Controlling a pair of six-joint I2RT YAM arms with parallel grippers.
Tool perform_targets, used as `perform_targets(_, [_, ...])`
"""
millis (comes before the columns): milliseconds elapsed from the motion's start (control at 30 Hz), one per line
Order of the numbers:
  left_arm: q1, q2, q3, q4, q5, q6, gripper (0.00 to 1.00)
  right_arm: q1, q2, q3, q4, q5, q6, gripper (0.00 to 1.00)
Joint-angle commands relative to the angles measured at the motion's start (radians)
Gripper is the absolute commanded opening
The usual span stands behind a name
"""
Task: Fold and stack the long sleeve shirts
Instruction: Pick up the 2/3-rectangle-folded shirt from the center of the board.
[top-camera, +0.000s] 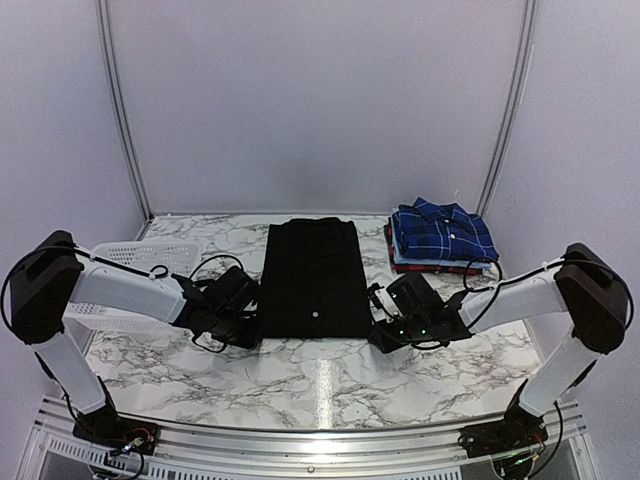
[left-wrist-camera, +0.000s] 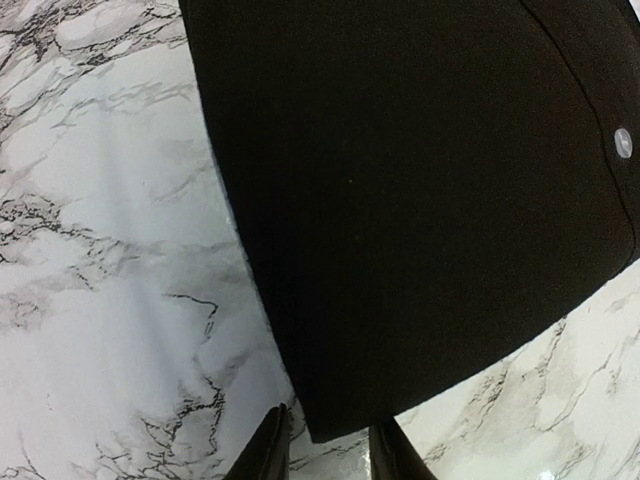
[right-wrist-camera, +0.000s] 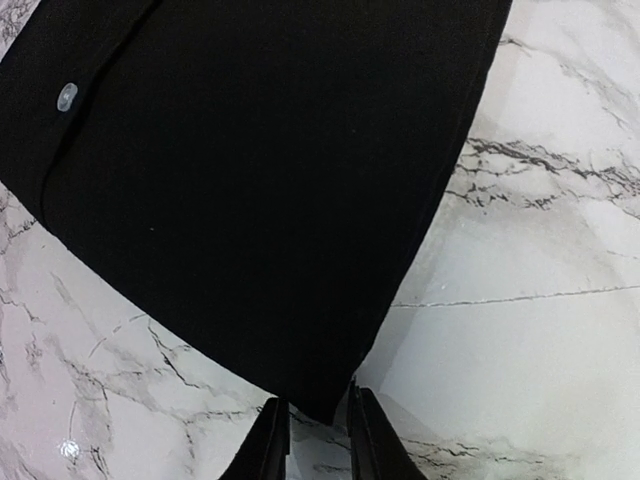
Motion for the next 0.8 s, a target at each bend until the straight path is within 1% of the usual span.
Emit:
perform_targets(0, [-0.01,0.039,0.027,-0.01,-0.018,0.027,0.26,0.007,0.016,0.026,0.013,0.02,-0.019,0.2])
perform_targets(67, [-0.013,0.038,0.029,-0.008,-0.024,0.026,0.22,0.007,0.016,0.029,0.014,0.022,-0.023,0.15])
perform_targets(200, [-0.019,0.034,0.029,-0.007,-0.03,0.025,0.11,0.007,0.011,0.036,0.01,0.02,-0.03,0.01])
perform_targets(300, [-0.028,0.024,0.028,-0.008,-0.031,0.024,0.02,0.008,-0.009,0.027,0.004,0.014,-0.034,0.0])
perform_targets(333, [-0.032,0.017,0.025,-0.007,-0.033,0.023,0.0,0.009,-0.016,0.023,0.001,0.01,-0.036,0.0])
perform_targets(433, [-0.046,-0.01,0.011,-0.008,-0.035,0.016,0.0,0.009,-0.049,0.001,-0.01,0.006,-0.035,0.0])
perform_targets(500, [-0.059,-0.035,-0.006,-0.008,-0.03,0.001,0.0,0.011,-0.076,-0.018,-0.026,-0.031,-0.033,0.0])
perform_targets(667, [-0.132,-0.119,-0.058,-0.039,-0.05,-0.05,0.0,0.033,-0.186,-0.085,-0.07,-0.063,-0.007,0.0])
perform_targets(767, [-0.183,-0.199,-0.09,-0.068,-0.064,-0.106,0.0,0.075,-0.278,-0.118,-0.107,-0.067,0.025,0.0])
